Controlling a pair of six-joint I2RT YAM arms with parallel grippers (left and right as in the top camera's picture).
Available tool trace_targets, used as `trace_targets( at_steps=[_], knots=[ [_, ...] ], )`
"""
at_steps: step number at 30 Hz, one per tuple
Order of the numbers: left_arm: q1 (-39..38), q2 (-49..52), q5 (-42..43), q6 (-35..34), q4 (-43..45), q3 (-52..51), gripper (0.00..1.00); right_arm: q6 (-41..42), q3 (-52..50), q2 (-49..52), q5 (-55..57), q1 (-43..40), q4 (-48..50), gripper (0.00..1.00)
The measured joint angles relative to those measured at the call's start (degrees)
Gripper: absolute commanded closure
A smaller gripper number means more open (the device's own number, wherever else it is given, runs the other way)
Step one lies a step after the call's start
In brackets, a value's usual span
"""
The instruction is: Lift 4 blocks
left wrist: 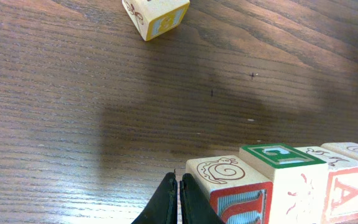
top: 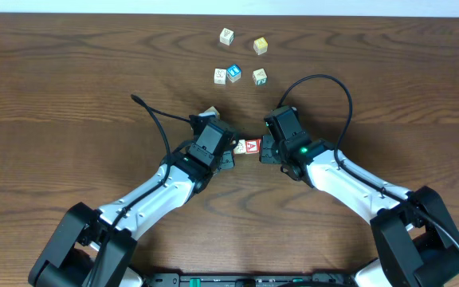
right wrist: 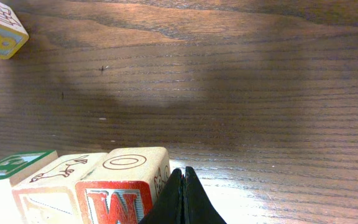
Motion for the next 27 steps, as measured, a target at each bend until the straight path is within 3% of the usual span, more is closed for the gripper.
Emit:
trace_targets(
  at_steps=[27],
  knots=[
    [0.0,4.63,3.32,-1.73,1.4,-0.09,0.93,-0.02,0.0,0.0,1.95,-0.04,-0.55,0.99]
  ],
)
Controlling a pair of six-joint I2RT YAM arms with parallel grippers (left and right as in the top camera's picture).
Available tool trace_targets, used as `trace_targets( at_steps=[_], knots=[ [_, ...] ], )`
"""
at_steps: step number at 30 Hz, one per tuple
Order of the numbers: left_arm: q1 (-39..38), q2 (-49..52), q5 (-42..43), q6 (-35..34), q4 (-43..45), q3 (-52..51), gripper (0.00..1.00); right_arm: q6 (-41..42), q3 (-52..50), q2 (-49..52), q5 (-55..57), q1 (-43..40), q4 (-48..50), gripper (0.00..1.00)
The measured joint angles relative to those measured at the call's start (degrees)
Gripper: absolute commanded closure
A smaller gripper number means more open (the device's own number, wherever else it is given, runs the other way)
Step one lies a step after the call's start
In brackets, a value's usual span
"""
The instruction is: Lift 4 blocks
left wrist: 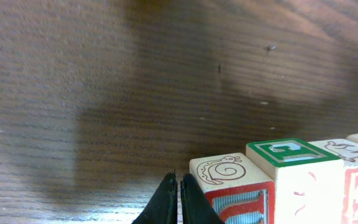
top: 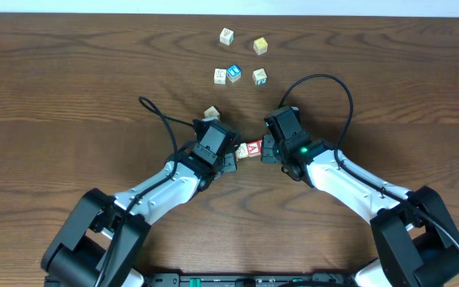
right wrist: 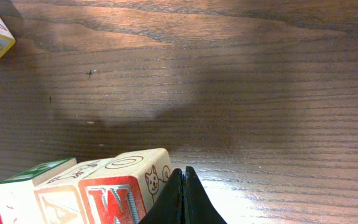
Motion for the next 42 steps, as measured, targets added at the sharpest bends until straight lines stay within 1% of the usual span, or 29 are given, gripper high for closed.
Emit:
trace_targets(
  at_steps=[6,34,42],
  knots=[
    [0.0,0.2,0.72,-1.01,0.07,0.0,0.93,-0.02,0.0,0.0,0.26,0.0,-0.09,0.99],
    [0.0,0.2,1.25,-0.76,-0.02,-0.02,0.93,0.0,0.0,1.7,0.26,0.0,-0.92,0.99],
    [0.0,0.2,0.79,-0.76,0.07,-0.02,0.93,0.0,0.0,4.0,-0.83,0.0,-1.33,0.99]
  ],
)
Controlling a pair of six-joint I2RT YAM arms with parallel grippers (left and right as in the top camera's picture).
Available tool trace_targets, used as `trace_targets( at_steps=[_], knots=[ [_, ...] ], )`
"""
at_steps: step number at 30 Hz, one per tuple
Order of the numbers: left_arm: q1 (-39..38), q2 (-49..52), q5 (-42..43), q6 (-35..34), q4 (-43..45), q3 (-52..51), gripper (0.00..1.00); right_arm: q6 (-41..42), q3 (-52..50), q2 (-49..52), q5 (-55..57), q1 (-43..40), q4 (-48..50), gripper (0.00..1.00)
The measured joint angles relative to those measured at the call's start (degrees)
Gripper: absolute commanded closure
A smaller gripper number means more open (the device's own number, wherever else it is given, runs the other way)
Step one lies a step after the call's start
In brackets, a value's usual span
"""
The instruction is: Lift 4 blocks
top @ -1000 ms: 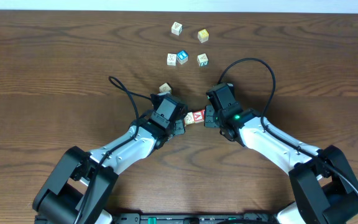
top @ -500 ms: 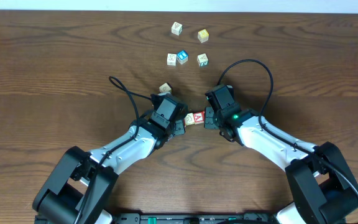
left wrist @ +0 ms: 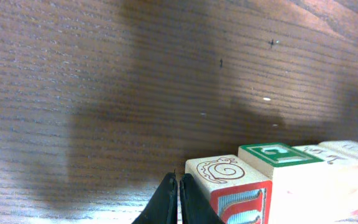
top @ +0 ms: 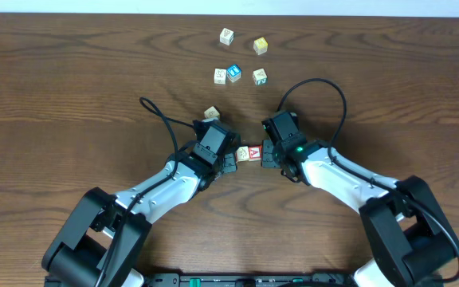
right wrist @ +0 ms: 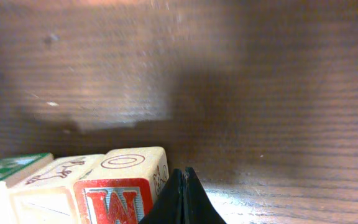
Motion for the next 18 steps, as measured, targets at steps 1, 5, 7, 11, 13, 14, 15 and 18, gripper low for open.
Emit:
trace_targets(
  at_steps=[1,5,7,11,13,14,15,18],
  knots=[
    [0.0,0.0,-0.02,0.0,0.11,0.0,0.92,0.0,0.0,0.44,-0.24,0.0,-0.17,0.99],
    [0.0,0.0,-0.26,0.09,0.81,0.0,0.93,0.0,0.0,0.9,-0.33,0.0,-0.35,0.99],
    [0.0,0.0,-0.44,0.17,0.85,0.0,0.93,0.02,0.0,0.9,-0.35,0.0,-0.33,0.99],
    [0.0,0.0,-0.48,0.17,0.94,0.0,0.93,0.02,0.0,0.9,-0.35,0.0,-0.35,0.99],
    [0.0,0.0,-0.48,0.17,0.94,0.0,0.93,0.02,0.0,0.9,-0.35,0.0,-0.33,0.99],
    [0.0,0.0,-0.48,0.2,0.94,0.0,0.93,0.02,0.0,0.9,-0.35,0.0,-0.33,0.99],
    [0.0,0.0,-0.5,0.2,0.92,0.0,0.93,0.02,0.0,0.9,-0.35,0.0,-0.33,0.99],
    [0.0,0.0,-0.68,0.2,0.31,0.0,0.93,0.0,0.0,0.9,-0.66,0.02,-0.31,0.99]
  ],
)
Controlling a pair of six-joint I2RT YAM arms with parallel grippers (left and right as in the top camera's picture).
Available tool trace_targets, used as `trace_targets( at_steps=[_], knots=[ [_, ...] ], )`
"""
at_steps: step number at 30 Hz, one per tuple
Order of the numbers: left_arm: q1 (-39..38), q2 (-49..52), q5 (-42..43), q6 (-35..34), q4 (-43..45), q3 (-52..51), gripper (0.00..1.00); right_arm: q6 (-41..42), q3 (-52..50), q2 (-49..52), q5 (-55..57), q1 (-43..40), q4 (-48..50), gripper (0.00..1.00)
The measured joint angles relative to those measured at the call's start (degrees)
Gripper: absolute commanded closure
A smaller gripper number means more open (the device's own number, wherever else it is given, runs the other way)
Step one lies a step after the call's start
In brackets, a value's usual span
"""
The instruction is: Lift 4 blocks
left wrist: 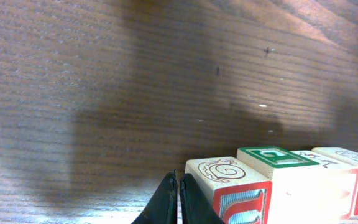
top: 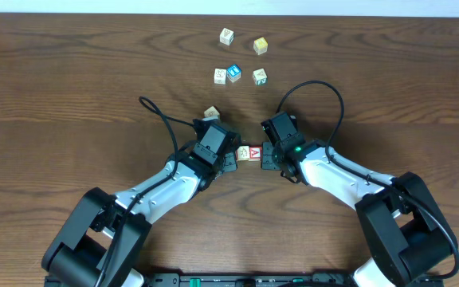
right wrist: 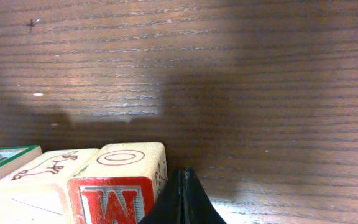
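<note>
A row of lettered wooden blocks [top: 248, 151] is squeezed end to end between my two grippers at mid-table. My left gripper [left wrist: 179, 186] is shut, its tip pressed against the snail-topped block [left wrist: 229, 180]; beside that sits a green-topped block [left wrist: 272, 157]. My right gripper [right wrist: 183, 182] is shut too, pushing on the red W block [right wrist: 120, 183], with an animal-topped block [right wrist: 42, 171] next to it. A broad shadow lies on the wood behind the row. From above, the left gripper [top: 228, 158] and right gripper [top: 268, 155] flank the row.
Several loose blocks lie further back: a cream one [top: 226, 36], a yellow one [top: 260, 45], a trio around a blue block [top: 233, 72], and one [top: 211, 113] just behind my left arm. Black cables loop over both arms.
Hardly anything moved. Both shut grippers and the row between them have shifted very slightly, and the right wrist view is sharp where it was blurred.
First, both shut grippers pressed the row's ends, and a loose yellow block showed at the top of both wrist views. Then the row looked tilted in the right wrist view. After that it sat level, the loose block gone from the wrist views, as now.
</note>
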Motion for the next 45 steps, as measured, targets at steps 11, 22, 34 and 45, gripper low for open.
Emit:
trace_targets(
  at_steps=[11,22,34,45],
  knots=[
    [0.0,0.0,-0.72,0.63,-1.33,0.0,0.93,0.02,0.0,0.07,-0.94,0.24,0.42,0.99],
    [0.0,0.0,-1.14,0.9,-1.27,0.0,0.93,0.02,0.0,0.07,-1.27,0.26,0.42,0.99],
    [0.0,1.31,-1.92,1.05,-0.66,0.0,0.93,0.02,0.0,0.07,-1.36,0.42,0.5,0.99],
    [0.0,1.31,-2.01,1.07,-0.66,0.0,0.93,0.04,0.0,0.07,-1.36,0.44,0.5,0.99]
  ],
)
